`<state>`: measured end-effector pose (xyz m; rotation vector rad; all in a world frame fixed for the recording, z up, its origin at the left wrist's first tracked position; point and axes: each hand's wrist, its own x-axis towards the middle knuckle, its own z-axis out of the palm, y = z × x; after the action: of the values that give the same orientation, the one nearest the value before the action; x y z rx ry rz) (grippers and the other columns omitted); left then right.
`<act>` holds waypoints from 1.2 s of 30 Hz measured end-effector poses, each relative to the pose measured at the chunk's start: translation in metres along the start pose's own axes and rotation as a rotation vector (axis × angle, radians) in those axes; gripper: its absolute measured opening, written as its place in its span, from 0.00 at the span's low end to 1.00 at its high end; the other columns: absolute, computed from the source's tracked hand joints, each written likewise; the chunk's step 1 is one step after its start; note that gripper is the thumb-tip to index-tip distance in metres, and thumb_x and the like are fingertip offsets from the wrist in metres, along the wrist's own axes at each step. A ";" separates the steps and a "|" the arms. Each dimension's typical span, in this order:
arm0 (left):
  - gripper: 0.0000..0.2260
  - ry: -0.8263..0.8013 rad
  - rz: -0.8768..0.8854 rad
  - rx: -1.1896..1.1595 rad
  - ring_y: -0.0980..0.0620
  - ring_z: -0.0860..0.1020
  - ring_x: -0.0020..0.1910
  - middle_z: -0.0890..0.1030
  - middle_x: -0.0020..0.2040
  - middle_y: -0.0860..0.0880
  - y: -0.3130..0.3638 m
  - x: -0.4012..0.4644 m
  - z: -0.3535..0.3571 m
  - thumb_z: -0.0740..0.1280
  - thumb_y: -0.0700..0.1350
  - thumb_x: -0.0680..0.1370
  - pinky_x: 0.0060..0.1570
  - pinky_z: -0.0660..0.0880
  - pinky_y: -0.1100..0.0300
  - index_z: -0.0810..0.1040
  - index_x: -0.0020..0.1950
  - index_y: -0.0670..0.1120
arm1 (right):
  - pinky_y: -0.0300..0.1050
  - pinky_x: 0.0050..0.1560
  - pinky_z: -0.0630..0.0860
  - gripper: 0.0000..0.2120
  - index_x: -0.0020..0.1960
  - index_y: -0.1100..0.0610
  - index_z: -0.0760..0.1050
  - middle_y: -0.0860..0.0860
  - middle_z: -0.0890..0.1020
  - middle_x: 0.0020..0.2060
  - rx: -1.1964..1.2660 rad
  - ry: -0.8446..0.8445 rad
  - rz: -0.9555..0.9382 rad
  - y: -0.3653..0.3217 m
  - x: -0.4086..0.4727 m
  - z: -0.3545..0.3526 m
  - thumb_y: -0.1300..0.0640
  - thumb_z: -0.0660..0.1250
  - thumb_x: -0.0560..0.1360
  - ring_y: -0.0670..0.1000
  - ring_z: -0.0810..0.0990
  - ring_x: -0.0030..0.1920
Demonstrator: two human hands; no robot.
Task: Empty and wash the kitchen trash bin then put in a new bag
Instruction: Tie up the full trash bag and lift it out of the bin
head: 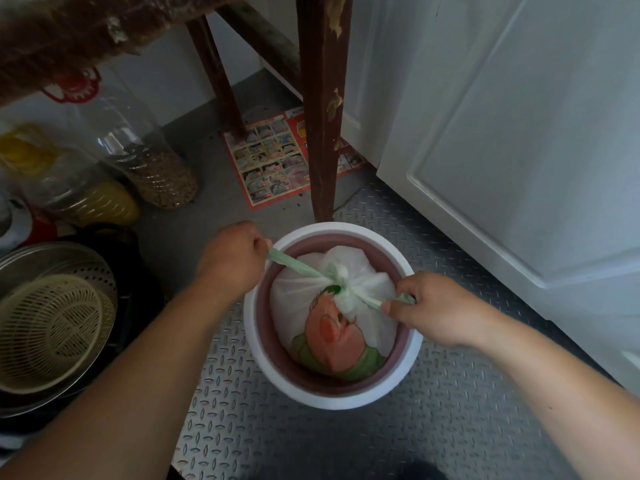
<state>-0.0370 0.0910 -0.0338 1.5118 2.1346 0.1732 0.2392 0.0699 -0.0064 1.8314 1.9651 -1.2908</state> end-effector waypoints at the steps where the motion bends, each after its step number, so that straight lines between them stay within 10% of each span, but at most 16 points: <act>1: 0.11 -0.002 0.002 0.003 0.40 0.78 0.48 0.79 0.46 0.42 -0.001 0.001 0.000 0.65 0.48 0.82 0.42 0.65 0.56 0.75 0.42 0.45 | 0.35 0.25 0.63 0.13 0.36 0.47 0.72 0.45 0.71 0.30 -0.013 -0.003 0.005 0.000 0.000 -0.002 0.48 0.68 0.78 0.43 0.71 0.29; 9: 0.09 0.026 0.028 -0.286 0.47 0.79 0.40 0.81 0.38 0.48 0.014 -0.006 -0.007 0.68 0.48 0.81 0.37 0.71 0.57 0.81 0.44 0.45 | 0.43 0.28 0.62 0.16 0.32 0.52 0.69 0.48 0.72 0.29 -0.066 0.203 0.008 -0.010 0.001 -0.018 0.52 0.72 0.73 0.47 0.71 0.30; 15: 0.07 -0.259 0.191 -0.647 0.53 0.82 0.36 0.85 0.37 0.47 0.056 -0.041 -0.004 0.73 0.41 0.77 0.46 0.81 0.51 0.82 0.41 0.50 | 0.51 0.36 0.77 0.12 0.40 0.55 0.74 0.56 0.82 0.36 0.283 0.299 -0.118 -0.038 0.011 -0.008 0.56 0.78 0.68 0.57 0.81 0.36; 21: 0.09 -0.260 0.316 -0.576 0.61 0.77 0.35 0.82 0.35 0.56 0.065 -0.047 0.014 0.74 0.42 0.76 0.41 0.75 0.59 0.82 0.39 0.54 | 0.27 0.29 0.70 0.17 0.37 0.45 0.79 0.36 0.81 0.26 0.509 0.100 -0.214 -0.050 0.026 0.022 0.68 0.70 0.68 0.34 0.79 0.29; 28: 0.07 -0.055 -0.155 -0.559 0.63 0.79 0.41 0.82 0.41 0.59 0.019 -0.073 0.007 0.69 0.48 0.79 0.42 0.73 0.67 0.81 0.41 0.56 | 0.41 0.46 0.78 0.13 0.36 0.45 0.79 0.41 0.82 0.36 0.490 0.211 -0.070 -0.060 0.016 0.030 0.61 0.71 0.75 0.45 0.82 0.42; 36: 0.09 -0.357 -0.471 -0.465 0.44 0.82 0.40 0.84 0.41 0.44 -0.010 -0.154 -0.031 0.65 0.45 0.78 0.38 0.76 0.54 0.81 0.41 0.43 | 0.33 0.47 0.66 0.09 0.46 0.47 0.81 0.43 0.78 0.45 0.216 0.195 -0.008 -0.109 -0.032 -0.001 0.59 0.66 0.77 0.43 0.73 0.47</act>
<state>-0.0222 -0.0477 0.0400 0.6962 1.9219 0.1960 0.1516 0.0608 0.0655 2.1252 1.9961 -1.4250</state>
